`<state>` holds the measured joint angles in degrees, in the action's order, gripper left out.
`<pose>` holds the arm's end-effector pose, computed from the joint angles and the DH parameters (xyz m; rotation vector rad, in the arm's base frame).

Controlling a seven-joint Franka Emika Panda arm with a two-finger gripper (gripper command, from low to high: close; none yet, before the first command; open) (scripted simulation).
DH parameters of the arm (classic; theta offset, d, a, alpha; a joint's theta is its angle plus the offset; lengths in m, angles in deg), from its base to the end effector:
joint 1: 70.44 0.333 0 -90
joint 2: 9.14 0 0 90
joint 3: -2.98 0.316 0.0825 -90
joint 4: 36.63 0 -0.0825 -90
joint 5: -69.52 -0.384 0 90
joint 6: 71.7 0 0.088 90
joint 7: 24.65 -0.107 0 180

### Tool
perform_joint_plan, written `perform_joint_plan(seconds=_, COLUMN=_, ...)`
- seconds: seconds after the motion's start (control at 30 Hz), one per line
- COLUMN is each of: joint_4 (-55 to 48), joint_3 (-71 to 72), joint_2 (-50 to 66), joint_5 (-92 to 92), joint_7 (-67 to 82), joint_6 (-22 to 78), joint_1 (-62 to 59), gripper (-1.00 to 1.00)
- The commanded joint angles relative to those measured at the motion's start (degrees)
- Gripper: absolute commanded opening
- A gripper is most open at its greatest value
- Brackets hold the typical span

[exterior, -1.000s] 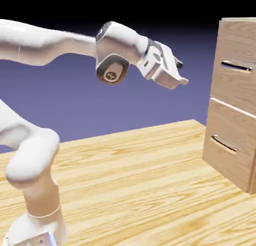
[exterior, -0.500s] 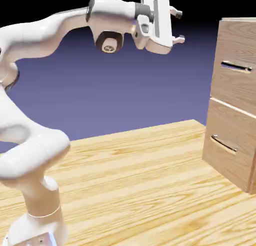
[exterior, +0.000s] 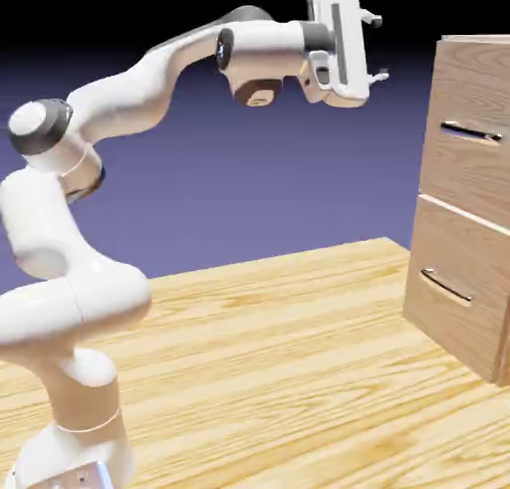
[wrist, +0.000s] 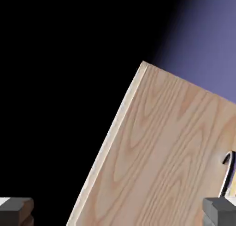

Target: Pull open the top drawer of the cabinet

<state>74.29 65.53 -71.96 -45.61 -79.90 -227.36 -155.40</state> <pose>0.5036 0.0795 0.6893 -0.8314 1.4267 -0.9732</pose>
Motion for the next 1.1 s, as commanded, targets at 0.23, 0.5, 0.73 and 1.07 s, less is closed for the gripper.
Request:
perform_joint_plan(seconds=0.23, joint_4=-8.67, joint_3=10.83, joint_2=-5.22, joint_5=-19.94, joint_7=-2.22, joint_6=3.18, joint_1=-14.83, gripper=0.00)
perform_joint_plan(seconds=0.5, joint_4=-16.47, joint_3=18.46, joint_2=-8.87, joint_5=-32.84, joint_7=-4.42, joint_6=4.70, joint_1=-26.14, gripper=0.00)
perform_joint_plan(seconds=0.73, joint_4=-27.90, joint_3=21.12, joint_2=-9.98, joint_5=-31.41, joint_7=-8.50, joint_6=1.56, joint_1=-34.54, gripper=-1.00)
perform_joint_plan(seconds=1.07, joint_4=-9.22, joint_3=16.21, joint_2=-9.00, joint_5=-33.34, joint_7=-2.91, joint_6=6.87, joint_1=-20.81, gripper=-1.00)
